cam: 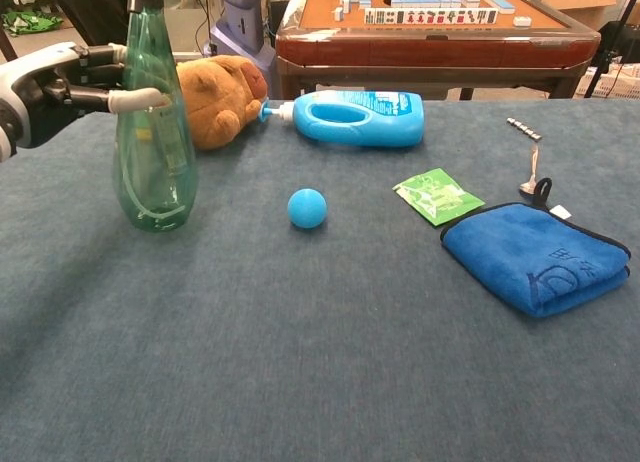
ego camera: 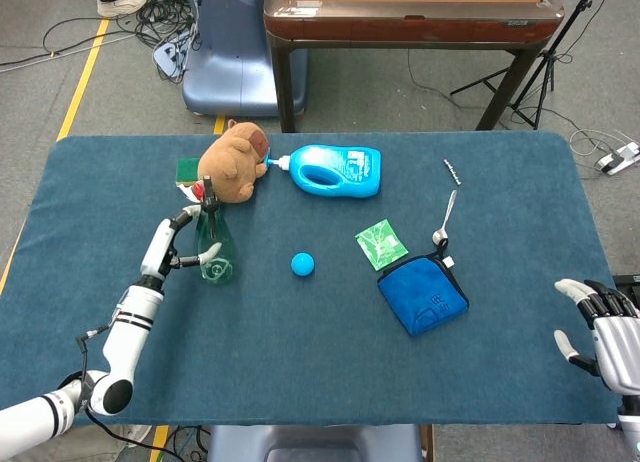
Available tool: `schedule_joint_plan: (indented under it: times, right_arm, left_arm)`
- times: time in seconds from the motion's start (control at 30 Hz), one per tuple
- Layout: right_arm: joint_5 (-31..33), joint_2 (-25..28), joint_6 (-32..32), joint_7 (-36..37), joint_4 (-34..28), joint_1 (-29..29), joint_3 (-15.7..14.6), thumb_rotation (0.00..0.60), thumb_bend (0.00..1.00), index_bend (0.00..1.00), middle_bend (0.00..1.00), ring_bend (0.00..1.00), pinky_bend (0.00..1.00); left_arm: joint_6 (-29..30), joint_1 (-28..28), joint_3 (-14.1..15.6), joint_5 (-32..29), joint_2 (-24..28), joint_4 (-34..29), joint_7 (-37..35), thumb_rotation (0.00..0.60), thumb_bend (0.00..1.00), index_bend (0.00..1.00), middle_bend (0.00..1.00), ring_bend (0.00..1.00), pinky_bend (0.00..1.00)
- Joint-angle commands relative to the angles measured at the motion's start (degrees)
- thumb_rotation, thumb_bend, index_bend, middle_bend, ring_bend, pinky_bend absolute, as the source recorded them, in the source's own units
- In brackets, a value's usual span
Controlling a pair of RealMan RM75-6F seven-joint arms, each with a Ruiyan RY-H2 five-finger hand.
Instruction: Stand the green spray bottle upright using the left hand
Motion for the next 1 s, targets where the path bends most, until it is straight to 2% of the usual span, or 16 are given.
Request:
schedule_joint_plan:
  times: [0.03,0.17,0.43,0.73,0.83,1.0]
  right_arm:
    - [-0.07,0.03,0.08,-0.08,-0.09,0.02,0.06,0.600,0.32,0.23,0.24,0.13,0.19]
    - [0.05,0.08,0.05,-0.04,-0.09,-0.01,0.05,0.600,0.32,0.23,0.24,0.13,0.19]
    - [-0.04,0.31,0.22,0.09,-0.03,-0.04,0.10,0.600,0.32,0.23,0.24,0.13,0.19]
    - [-0.28,0.02,0.13,0.04,-0.05,0.13,0.11,0.600,0.32,0.23,0.24,0.13,0.19]
    - [-0.20,-0.02,0.19,0.03,0.07,0.06,0.10,0.600,0.32,0.23,0.24,0.13,0.19]
    - [-0.23,0.16,0.29,-0.12,0.02,0.03,0.12,0.600,0.32,0.23,0.24,0.13,0.19]
  left_arm:
    - [2.55,1.13,0.13,2.06,-2.64,3.02,-1.64,0.600,0.27,0.38,0.39,0.20,0.07]
    - [3.12,1.90,1.09,3.75,-3.26,4.93,-2.43,0.600,0.27,0.37,0.38,0.20,0.07]
    - [2.84,3.75,3.30,5.71,-2.34,5.44,-2.21,0.600,0.27,0.28,0.25,0.09,0.07]
    - [2.40,4.21,3.29,6.51,1.00,1.64,1.28,0.600,0.27,0.14,0.13,0.01,0.05]
    - [2.10,4.33,3.31,6.43,1.58,0.48,2.15,0.600,0.27,0.12,0.11,0.00,0.04]
    - [0.95,4.37,3.41,5.81,2.80,-2.35,4.11,0.600,0.27,0.02,0.03,0.00,0.02]
